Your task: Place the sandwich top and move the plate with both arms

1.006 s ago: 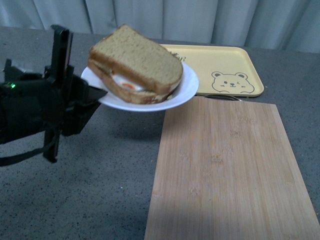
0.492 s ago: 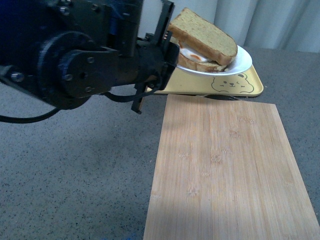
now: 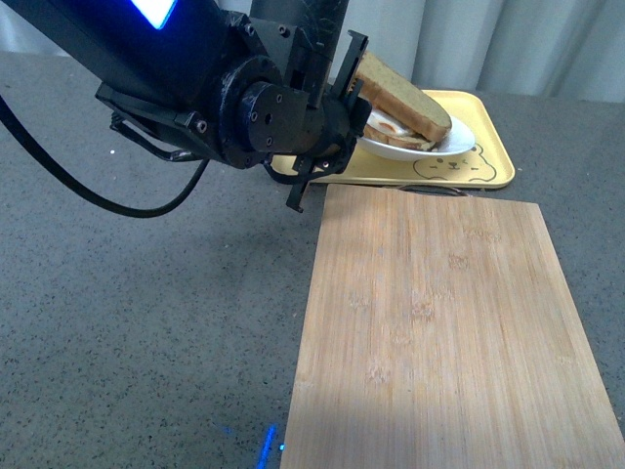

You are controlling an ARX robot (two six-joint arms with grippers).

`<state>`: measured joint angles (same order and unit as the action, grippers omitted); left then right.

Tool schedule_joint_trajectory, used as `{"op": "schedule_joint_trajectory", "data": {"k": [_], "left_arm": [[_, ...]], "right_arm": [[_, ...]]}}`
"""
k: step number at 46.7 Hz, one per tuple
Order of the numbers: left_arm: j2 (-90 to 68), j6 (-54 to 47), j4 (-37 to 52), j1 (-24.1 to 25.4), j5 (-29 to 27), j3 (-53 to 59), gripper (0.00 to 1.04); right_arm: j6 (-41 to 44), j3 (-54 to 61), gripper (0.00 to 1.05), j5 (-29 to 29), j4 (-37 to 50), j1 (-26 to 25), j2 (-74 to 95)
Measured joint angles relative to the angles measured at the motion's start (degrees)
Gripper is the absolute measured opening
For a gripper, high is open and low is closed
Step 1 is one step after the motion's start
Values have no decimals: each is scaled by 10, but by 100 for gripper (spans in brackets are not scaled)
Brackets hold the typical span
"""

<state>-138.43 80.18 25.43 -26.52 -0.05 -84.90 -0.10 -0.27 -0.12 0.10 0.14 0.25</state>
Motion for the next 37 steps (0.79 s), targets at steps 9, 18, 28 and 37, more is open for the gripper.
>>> {"op": "schedule_joint_trajectory", "data": {"k": [9, 18, 28, 37], "left_arm": [[0, -10, -21, 1, 1, -4, 10], [28, -42, -26, 3, 2, 31, 38], [99, -148, -36, 2, -35, 90, 72], [163, -442, 91, -11, -176, 204, 93]], "right_arm": [[0, 0, 95, 0, 0, 0, 0], [0, 0, 95, 0, 0, 0, 0], [0, 0, 95, 0, 0, 0, 0], [0, 0, 95, 0, 0, 0, 0]]}}
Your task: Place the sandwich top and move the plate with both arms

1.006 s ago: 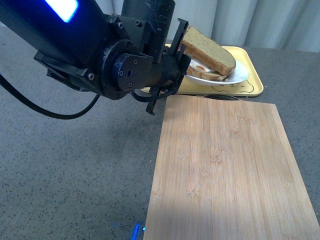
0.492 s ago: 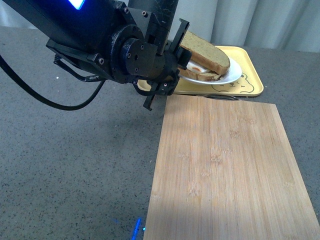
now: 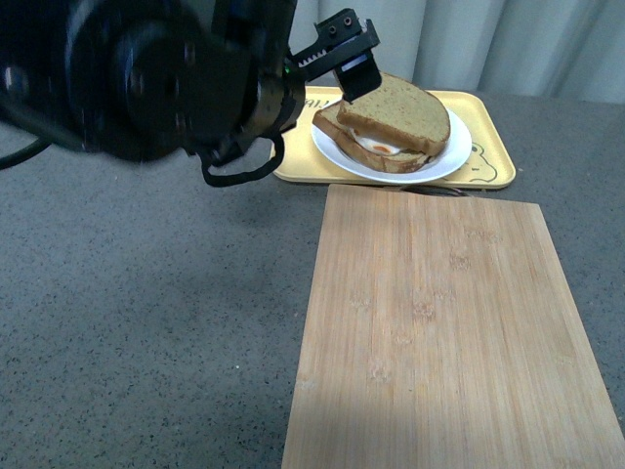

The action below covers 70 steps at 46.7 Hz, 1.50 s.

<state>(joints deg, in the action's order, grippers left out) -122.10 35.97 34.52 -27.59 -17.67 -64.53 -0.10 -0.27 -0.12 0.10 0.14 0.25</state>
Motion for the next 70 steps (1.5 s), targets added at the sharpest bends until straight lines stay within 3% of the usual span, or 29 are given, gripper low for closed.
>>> {"op": "schedule_joint_trajectory", "data": {"k": [4, 11, 27, 39, 61, 64, 70], "left_arm": [[6, -129, 182, 4, -58, 82, 80], [81, -287, 365, 46, -42, 229, 57], [260, -345, 401, 131, 32, 441, 3], [404, -351, 359, 179, 81, 539, 4], [645, -354, 186, 228, 132, 610, 4], [670, -354, 168, 251, 165, 616, 4], [723, -355, 125, 273, 173, 626, 4]], "right_arm": [[0, 0, 95, 0, 0, 0, 0], [0, 0, 95, 0, 0, 0, 0], [0, 0, 95, 0, 0, 0, 0], [0, 0, 95, 0, 0, 0, 0], [0, 0, 95, 0, 0, 0, 0], [0, 0, 95, 0, 0, 0, 0], [0, 0, 95, 0, 0, 0, 0]]}}
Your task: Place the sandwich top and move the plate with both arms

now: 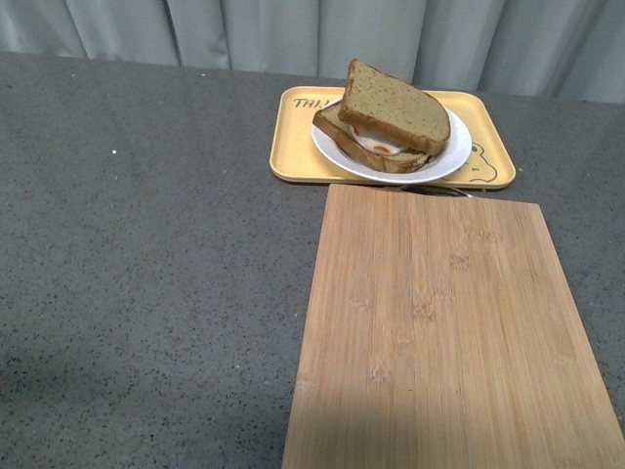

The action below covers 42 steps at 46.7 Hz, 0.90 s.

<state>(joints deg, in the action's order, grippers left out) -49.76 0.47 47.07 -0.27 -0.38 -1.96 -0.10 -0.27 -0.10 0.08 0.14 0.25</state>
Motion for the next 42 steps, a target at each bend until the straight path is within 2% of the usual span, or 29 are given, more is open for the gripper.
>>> {"op": "schedule_joint_trajectory", "data": {"k": [42], "left_arm": [[332, 0, -303, 1, 4, 9, 4]], "right_arm": [[0, 0, 95, 0, 0, 0, 0]]}}
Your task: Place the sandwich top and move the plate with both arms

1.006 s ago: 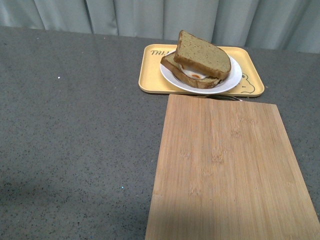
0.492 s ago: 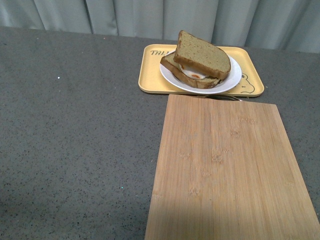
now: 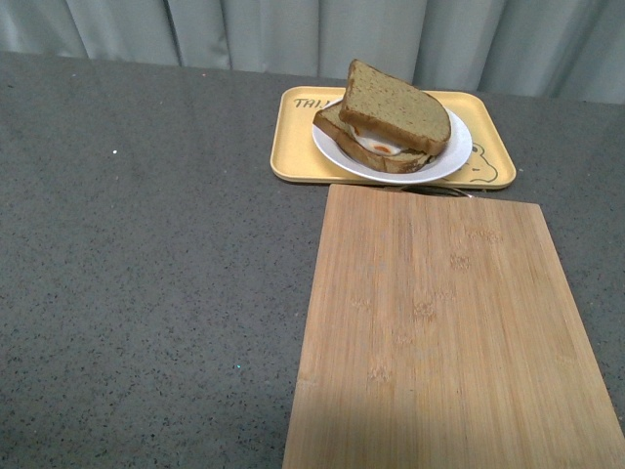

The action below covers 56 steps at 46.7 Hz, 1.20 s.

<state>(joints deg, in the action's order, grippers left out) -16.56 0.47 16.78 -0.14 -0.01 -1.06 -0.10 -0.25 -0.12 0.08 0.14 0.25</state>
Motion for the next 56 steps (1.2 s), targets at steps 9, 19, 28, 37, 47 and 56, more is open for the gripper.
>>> {"op": "schedule_joint_trajectory", "data": {"k": [9, 19, 28, 37, 47, 56], "left_arm": [[38, 0, -38, 0, 0, 0, 4], [72, 0, -72, 0, 0, 0, 4], [162, 0, -166, 0, 0, 0, 4], [163, 0, -167, 0, 0, 0, 17], [163, 0, -167, 0, 0, 0, 51], [163, 0, -167, 0, 0, 0, 83]], "right_arm": [[0, 0, 95, 0, 0, 0, 0], [0, 0, 95, 0, 0, 0, 0], [0, 0, 95, 0, 0, 0, 0], [0, 0, 95, 0, 0, 0, 0], [0, 0, 95, 0, 0, 0, 0], [0, 0, 95, 0, 0, 0, 0]]}}
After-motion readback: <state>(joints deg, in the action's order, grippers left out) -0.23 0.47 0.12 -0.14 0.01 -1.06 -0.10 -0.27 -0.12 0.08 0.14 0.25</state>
